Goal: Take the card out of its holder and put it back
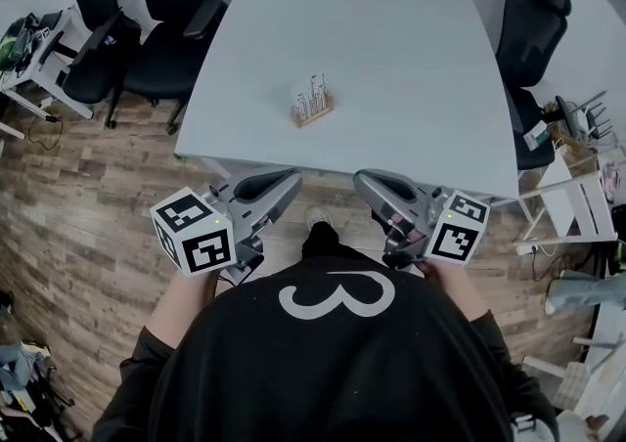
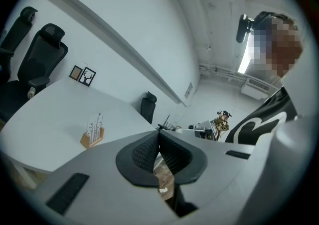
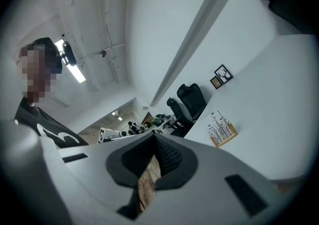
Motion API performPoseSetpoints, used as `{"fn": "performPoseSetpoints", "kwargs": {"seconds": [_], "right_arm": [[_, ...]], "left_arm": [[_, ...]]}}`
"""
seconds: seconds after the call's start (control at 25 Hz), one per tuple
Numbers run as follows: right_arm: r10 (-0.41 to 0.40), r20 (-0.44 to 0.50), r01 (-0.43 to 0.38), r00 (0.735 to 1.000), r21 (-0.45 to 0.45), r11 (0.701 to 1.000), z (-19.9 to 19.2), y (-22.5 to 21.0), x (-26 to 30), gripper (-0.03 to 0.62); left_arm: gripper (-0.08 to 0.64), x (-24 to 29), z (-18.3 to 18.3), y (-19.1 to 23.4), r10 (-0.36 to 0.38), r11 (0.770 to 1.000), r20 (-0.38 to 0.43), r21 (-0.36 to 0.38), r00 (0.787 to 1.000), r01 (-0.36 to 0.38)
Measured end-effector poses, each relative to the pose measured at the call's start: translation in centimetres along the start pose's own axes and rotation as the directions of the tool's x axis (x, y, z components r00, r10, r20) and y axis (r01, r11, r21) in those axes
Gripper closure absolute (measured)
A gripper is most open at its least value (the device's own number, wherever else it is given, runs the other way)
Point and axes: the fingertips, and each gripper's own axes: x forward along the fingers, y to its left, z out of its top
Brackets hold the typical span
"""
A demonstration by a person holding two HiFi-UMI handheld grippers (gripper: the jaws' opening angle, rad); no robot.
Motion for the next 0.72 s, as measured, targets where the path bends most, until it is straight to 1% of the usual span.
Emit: {"fn": "performPoseSetpoints", "kwargs": {"seconds": [0.12, 0.24, 0.48, 0.72], "right_arm": [[0.007, -0.001, -0.007, 1.0, -0.014, 1.0, -0.4, 0.5, -0.1, 0.583], [-0.001, 0.017, 0.001, 1.0, 0.012, 1.0, -0.6, 0.4, -0.4, 0.584], [-0.017, 0.016, 0.017, 1.0, 0.006, 1.0, -0.7, 0.6, -0.7, 0.584], [-0.008, 0.006, 0.008, 1.0, 0.008, 1.0, -1.1, 0.7, -0.7, 0.584]], "left_arm": [[0.546, 0.1, -0.5, -0.3, -0.007, 1.0, 0.007, -0.007, 1.0, 0.007], [0.546, 0.0, -0.8, -0.7, -0.016, 1.0, 0.016, -0.018, 1.0, 0.016], [0.546, 0.0, -0.7, -0.8, -0.017, 0.999, 0.025, -0.037, 1.0, 0.018], [0.546, 0.4, -1.0, -1.2, -0.024, 0.999, 0.016, -0.023, 1.0, 0.024]]}}
